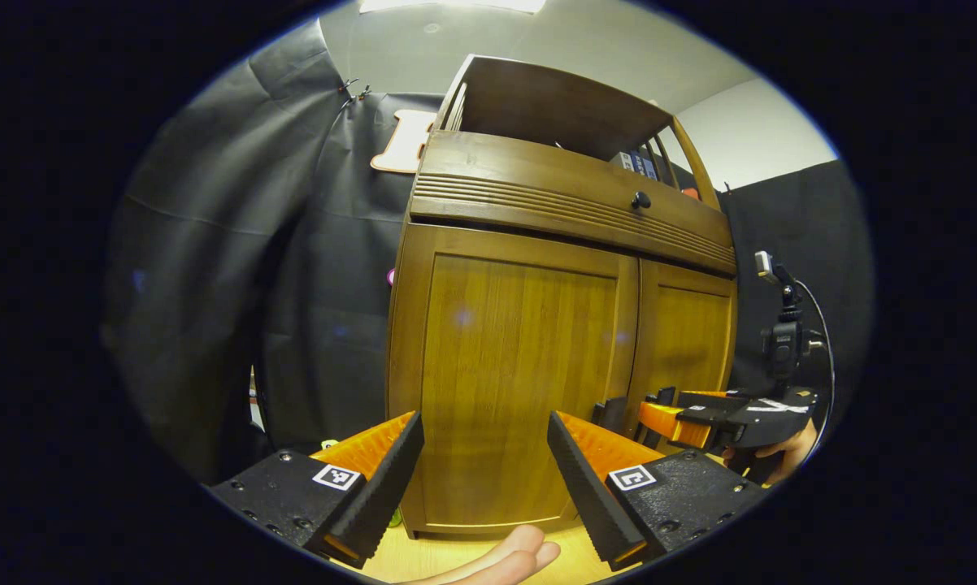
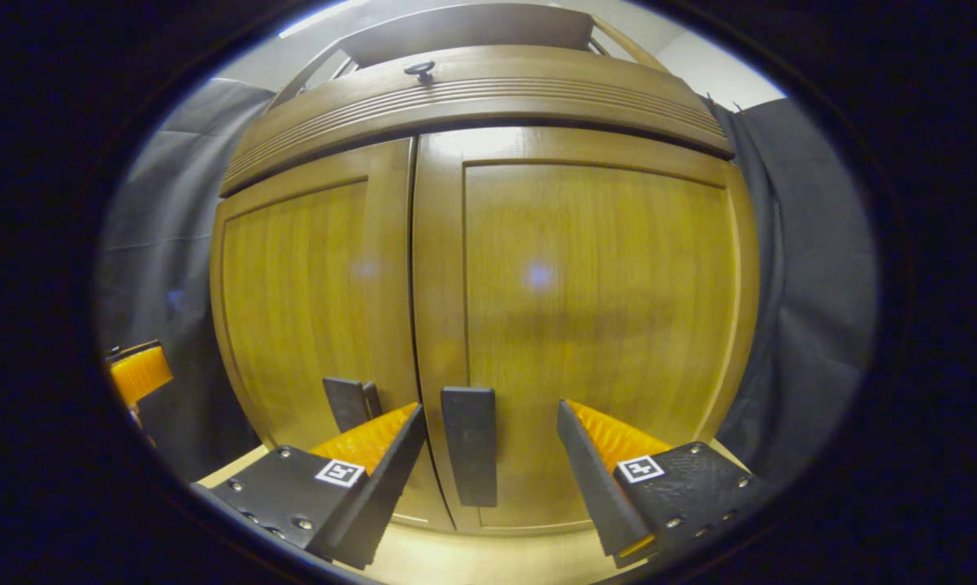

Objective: Open the right door of the double-door shoe cabinet with the right hand, and open the left door with the left hand.

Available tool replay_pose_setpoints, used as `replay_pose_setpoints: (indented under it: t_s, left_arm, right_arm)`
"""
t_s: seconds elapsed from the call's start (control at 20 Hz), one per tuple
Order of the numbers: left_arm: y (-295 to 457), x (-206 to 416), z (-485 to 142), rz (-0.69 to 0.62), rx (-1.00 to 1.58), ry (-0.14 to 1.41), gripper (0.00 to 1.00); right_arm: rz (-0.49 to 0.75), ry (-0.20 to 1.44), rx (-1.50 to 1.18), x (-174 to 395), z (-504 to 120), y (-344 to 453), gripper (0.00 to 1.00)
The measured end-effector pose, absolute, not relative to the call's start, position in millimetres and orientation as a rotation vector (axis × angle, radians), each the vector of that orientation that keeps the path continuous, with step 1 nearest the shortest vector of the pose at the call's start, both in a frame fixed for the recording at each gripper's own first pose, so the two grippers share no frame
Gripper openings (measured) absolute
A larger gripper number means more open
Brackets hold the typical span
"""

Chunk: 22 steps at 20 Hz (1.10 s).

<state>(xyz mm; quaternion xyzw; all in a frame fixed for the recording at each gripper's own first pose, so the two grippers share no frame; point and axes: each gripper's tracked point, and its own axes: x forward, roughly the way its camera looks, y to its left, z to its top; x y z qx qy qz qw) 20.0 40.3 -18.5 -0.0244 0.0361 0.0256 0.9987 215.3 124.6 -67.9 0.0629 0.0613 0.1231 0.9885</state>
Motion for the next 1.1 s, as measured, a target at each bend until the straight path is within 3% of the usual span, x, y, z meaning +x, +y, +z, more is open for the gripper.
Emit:
replay_pose_setpoints:
  t_s: [0.05, 0.15, 0.25, 0.45, 0.5, 0.75, 0.8, 0.85, 0.9, 1.1]
  left_arm:
    - [40, 20, -19, 0.052, -0.05, 0.073, 0.92]
    - [37, 20, -20, 0.047, -0.053, 0.078, 0.92]
    - [35, 20, -20, 0.043, -0.056, 0.08, 0.95]
    - [32, 20, -19, 0.037, -0.045, 0.078, 0.92]
    - [31, 20, -19, 0.038, -0.041, 0.079, 0.95]
    - [28, 22, -23, 0.047, -0.019, 0.086, 0.95]
    - [27, 21, -24, 0.048, -0.018, 0.088, 0.92]
    - [26, 22, -25, 0.048, -0.016, 0.091, 0.95]
    - [25, 23, -25, 0.047, -0.013, 0.089, 0.92]
    - [22, 21, -25, 0.045, -0.005, 0.088, 0.95]
  right_arm:
    - [0.304, 0.126, 0.141, 210, -69, 135, 0.74]
    - [0.299, 0.133, 0.142, 213, -79, 137, 0.29]
    - [0.328, 0.148, 0.135, 205, -75, 134, 0.24]
    - [0.396, 0.166, 0.156, 172, -74, 119, 0.23]
    - [0.405, 0.17, 0.157, 164, -74, 115, 0.23]
    - [0.403, 0.185, 0.135, 137, -74, 96, 0.23]
    - [0.405, 0.186, 0.138, 132, -75, 93, 0.23]
    - [0.409, 0.188, 0.141, 129, -75, 90, 0.23]
    - [0.413, 0.186, 0.138, 125, -76, 87, 0.23]
    - [0.423, 0.183, 0.15, 112, -74, 78, 0.23]
